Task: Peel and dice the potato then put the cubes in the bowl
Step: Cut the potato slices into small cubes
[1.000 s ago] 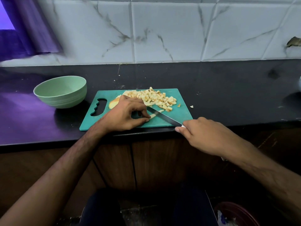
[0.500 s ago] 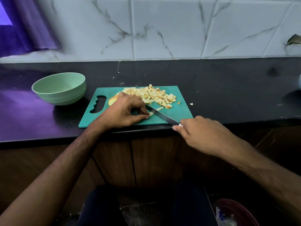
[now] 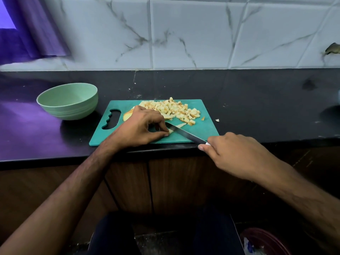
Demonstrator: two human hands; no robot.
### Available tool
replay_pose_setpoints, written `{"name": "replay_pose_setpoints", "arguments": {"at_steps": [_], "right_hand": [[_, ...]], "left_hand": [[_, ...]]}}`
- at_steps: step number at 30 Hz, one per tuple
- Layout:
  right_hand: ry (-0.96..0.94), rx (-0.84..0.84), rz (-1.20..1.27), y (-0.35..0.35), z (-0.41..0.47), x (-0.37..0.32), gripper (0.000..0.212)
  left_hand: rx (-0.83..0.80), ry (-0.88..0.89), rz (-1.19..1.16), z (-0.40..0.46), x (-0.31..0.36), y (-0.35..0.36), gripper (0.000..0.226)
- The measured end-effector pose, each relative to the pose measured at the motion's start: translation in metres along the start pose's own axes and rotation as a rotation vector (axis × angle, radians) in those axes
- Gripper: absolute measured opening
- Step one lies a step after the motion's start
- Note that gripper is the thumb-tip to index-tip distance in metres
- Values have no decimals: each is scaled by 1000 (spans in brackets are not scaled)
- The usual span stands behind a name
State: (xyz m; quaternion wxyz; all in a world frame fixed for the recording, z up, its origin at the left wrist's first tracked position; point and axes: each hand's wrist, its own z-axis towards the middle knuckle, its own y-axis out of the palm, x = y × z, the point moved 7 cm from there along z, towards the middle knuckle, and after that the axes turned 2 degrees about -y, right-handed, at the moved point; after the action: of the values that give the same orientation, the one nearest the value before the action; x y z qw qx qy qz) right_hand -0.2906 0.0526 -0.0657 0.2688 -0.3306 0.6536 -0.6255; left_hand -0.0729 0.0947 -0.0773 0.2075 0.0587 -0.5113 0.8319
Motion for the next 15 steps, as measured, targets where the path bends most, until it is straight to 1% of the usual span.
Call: {"name": "replay_pose_setpoints", "arguments": {"at_steps": [5,10,15], "right_hand": [[-10,6,14,10,8,-8,39],[-17,25,16,6,17,-4,42],[-26,13,17,0,2,-1,45]], "left_hand": [[0,1,-19,0,2,0,8],[7,-24,-19,0,0,-2,13],[26,-26,-13,1,0,-2,16]]}}
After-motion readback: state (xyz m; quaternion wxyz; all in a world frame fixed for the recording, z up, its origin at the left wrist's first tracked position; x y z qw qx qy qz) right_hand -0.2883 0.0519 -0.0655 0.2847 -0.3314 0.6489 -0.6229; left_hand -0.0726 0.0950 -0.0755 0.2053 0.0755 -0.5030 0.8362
